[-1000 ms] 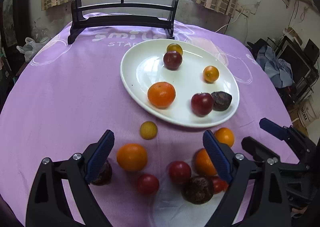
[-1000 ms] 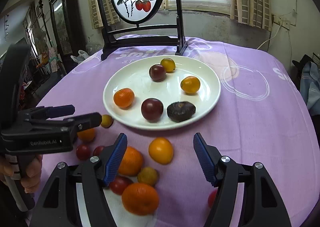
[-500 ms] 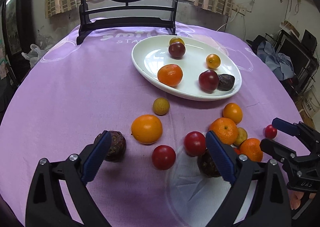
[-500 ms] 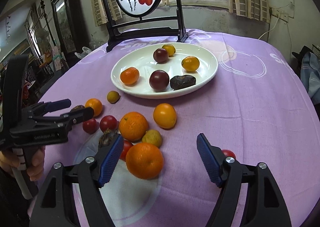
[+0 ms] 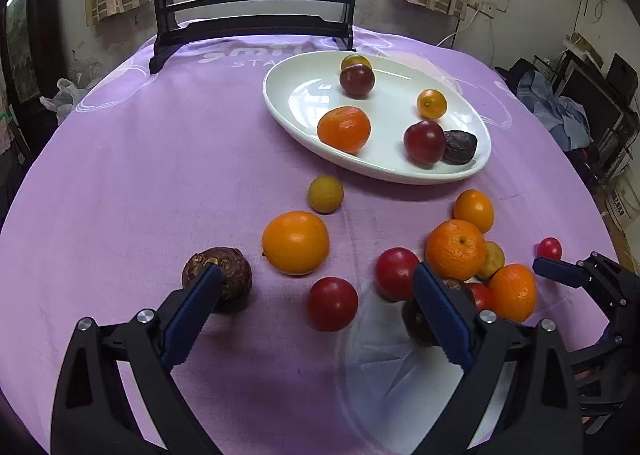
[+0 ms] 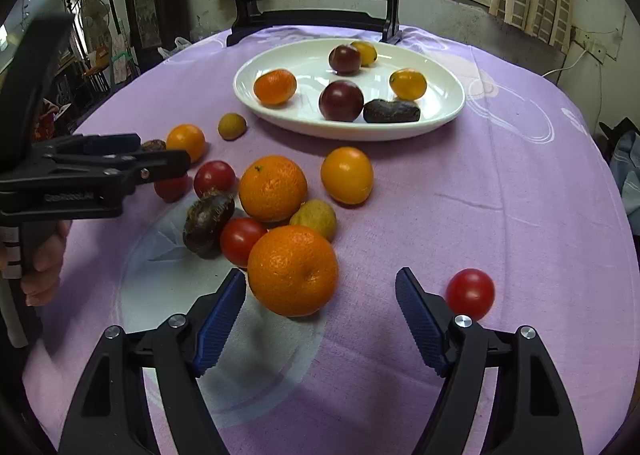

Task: Organize fruits
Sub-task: 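Move both open tools back toward the fruit pile, then grasp the large mandarin with the right tool and lift it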

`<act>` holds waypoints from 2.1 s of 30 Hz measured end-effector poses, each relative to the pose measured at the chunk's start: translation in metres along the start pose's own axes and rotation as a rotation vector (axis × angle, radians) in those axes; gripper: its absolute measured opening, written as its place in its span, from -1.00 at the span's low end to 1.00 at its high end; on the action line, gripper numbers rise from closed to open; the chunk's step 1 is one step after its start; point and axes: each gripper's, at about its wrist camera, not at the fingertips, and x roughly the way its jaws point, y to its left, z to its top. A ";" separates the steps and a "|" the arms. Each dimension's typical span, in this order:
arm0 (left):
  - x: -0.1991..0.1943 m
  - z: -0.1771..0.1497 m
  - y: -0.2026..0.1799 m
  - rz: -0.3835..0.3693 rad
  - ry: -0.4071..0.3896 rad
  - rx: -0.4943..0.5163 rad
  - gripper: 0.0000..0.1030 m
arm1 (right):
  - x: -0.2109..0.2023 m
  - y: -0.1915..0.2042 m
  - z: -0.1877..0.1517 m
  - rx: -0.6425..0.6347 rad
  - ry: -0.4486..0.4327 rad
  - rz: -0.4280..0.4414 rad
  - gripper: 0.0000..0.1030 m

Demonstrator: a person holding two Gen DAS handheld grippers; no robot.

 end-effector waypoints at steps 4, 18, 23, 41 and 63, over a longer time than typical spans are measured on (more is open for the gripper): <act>0.000 -0.001 -0.002 -0.006 0.006 0.008 0.82 | 0.008 0.005 -0.003 -0.011 -0.003 -0.003 0.19; 0.004 -0.012 -0.015 0.039 0.030 0.087 0.82 | 0.000 0.007 0.000 -0.027 -0.022 -0.019 -0.12; 0.003 -0.017 -0.016 0.049 0.025 0.108 0.82 | 0.001 0.007 -0.001 -0.029 -0.011 -0.011 -0.12; 0.016 -0.024 -0.022 0.021 0.020 0.178 -0.43 | 0.000 0.007 0.000 -0.033 -0.018 -0.015 -0.12; -0.023 -0.006 -0.002 -0.016 -0.125 0.043 -0.51 | -0.024 -0.006 0.006 0.050 -0.160 -0.012 -0.12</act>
